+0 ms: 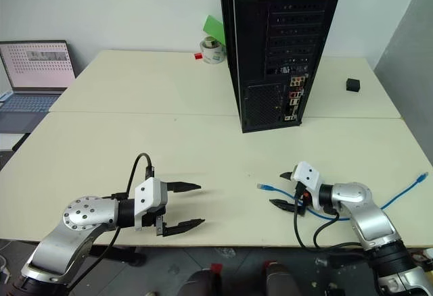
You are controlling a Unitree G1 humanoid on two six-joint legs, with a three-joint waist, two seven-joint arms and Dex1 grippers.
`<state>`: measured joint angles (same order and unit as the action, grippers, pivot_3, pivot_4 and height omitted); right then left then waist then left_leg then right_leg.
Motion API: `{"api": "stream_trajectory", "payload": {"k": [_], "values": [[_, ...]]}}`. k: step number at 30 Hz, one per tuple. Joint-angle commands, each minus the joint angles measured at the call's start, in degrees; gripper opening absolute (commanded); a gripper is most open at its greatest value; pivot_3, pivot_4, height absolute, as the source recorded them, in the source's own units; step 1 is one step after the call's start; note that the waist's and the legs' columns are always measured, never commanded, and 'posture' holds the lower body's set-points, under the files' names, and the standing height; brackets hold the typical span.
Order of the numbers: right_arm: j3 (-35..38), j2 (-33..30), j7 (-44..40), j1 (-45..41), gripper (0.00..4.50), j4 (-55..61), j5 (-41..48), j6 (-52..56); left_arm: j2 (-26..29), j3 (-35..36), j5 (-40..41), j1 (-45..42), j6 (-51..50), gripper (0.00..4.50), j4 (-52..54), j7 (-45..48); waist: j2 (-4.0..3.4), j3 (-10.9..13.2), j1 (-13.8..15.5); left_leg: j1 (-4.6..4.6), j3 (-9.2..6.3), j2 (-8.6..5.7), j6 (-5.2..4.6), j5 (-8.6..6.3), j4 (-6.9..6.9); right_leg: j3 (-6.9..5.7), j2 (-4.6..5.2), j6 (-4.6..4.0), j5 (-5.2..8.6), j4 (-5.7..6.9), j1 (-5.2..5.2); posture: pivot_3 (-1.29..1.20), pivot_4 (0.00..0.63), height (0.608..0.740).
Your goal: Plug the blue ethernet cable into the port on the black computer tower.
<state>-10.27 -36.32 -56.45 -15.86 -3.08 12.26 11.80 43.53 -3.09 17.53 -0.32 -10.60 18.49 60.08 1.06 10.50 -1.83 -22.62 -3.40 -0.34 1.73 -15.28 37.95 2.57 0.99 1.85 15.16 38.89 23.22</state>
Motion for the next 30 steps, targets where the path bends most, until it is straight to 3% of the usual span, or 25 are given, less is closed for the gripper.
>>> {"api": "stream_trajectory", "payload": {"k": [1,15,25,30], "values": [[0.0,-0.7,-1.8,-0.8,3.51,-1.9,-1.2,-1.6,0.6,1.2,0.2,0.6,1.3,4.5,1.1,0.2,0.0,0.0,0.0,0.0,-0.01,0.0,0.0,0.0,0.0,0.0,0.0,0.0,0.0,0.0,-0.01,0.0,0.15,0.74],[-1.1,-2.8,-4.4,-0.7,0.1,-2.7,-5.5,-7.8,0.4,0.7,0.5,-0.4,-0.6,4.5,2.1,-0.8,0.0,0.0,0.1,0.01,-0.21,-0.03,0.0,0.0,0.01,-0.03,0.02,0.0,0.0,0.0,-0.03,0.0,0.15,0.74],[-3.0,-1.5,-6.5,-4.2,0.04,3.8,-6.0,-7.1,0.0,-0.2,1.1,-5.3,-5.1,4.5,2.1,-0.7,0.0,0.0,0.0,0.02,-0.22,-0.02,0.0,0.0,0.02,-0.03,0.0,0.0,0.0,0.03,-0.03,0.0,0.15,0.74],[-5.5,1.9,-7.1,-8.6,0.04,7.0,-5.2,-3.0,-3.0,-3.3,1.1,-11.0,-8.3,4.5,0.3,-1.3,0.0,0.0,0.0,0.0,-0.23,-0.04,0.0,0.0,0.03,-0.04,-0.03,0.0,0.0,0.04,-0.02,0.0,0.15,0.74]]}}
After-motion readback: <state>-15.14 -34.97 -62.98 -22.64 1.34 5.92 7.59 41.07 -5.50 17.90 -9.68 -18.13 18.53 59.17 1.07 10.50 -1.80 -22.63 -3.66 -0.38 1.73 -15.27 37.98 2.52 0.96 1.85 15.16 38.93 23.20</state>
